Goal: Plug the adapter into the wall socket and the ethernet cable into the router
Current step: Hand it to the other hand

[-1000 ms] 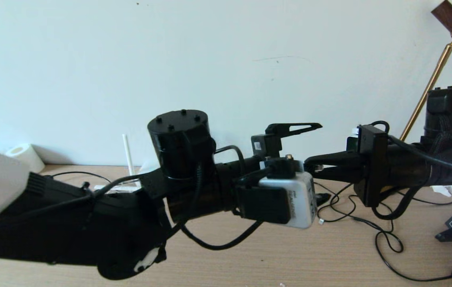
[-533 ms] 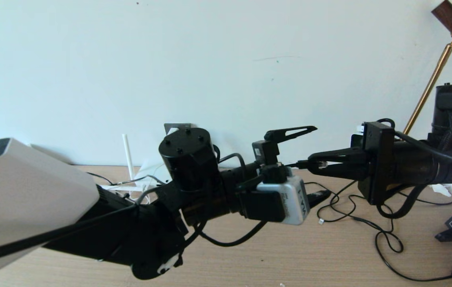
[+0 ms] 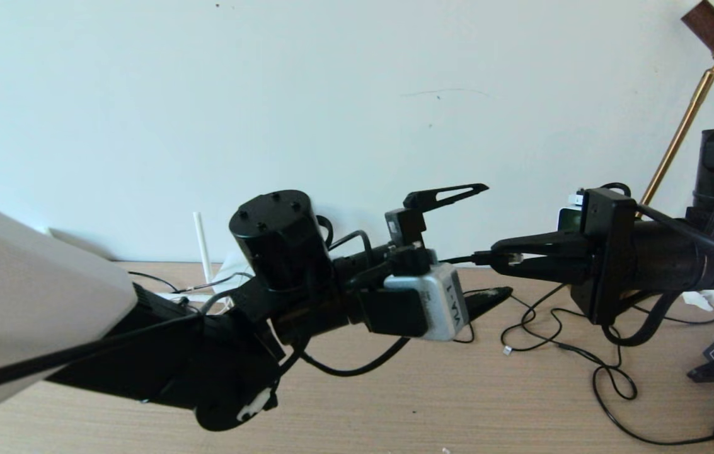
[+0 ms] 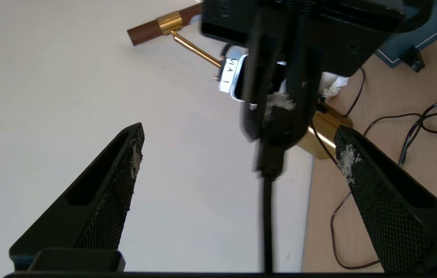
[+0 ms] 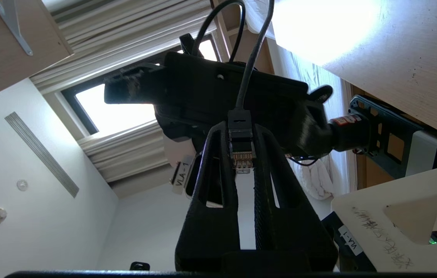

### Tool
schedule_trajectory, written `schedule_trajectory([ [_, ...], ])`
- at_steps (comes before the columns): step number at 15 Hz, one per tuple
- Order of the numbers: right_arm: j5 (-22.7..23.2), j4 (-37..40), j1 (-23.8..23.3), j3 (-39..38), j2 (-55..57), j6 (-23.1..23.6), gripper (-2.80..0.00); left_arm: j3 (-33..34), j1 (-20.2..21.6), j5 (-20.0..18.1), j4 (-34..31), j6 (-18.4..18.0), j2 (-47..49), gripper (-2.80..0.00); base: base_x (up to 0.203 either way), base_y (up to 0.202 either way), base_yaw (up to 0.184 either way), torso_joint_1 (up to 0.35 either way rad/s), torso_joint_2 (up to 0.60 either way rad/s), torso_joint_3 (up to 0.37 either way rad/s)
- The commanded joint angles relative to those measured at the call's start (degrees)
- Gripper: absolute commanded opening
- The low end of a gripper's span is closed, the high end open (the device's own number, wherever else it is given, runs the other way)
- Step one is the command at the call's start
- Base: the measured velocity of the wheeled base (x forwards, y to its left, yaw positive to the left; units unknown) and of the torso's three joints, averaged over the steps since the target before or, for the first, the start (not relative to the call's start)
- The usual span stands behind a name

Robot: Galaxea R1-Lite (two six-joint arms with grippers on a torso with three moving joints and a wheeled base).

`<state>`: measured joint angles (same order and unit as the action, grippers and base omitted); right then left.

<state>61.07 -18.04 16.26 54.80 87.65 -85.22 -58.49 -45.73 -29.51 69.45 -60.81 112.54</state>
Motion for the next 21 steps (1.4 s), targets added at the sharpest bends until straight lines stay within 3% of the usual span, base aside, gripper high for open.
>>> schedule_trajectory([
  [1,0.4,-0.2,0.0,0.0,-0.1,-0.5,-2.80,0.4,0.3,-0.5,0.3,-0.3,-1.5,0.00,0.000,0.000,0.000,0.000,0.00,0.000],
  [11,0.4,-0.2,-0.2,0.0,0.2,-0.5,-2.80,8.0,0.2,-0.4,0.1,-0.3,-4.9,0.00,0.000,0.000,0.000,0.000,0.00,0.000],
  [21,0.4,-0.6,0.0,-0.3,0.4,-0.4,-2.80,7.7,0.0,-0.2,0.0,-0.1,-4.0,0.00,0.000,0.000,0.000,0.000,0.00,0.000],
])
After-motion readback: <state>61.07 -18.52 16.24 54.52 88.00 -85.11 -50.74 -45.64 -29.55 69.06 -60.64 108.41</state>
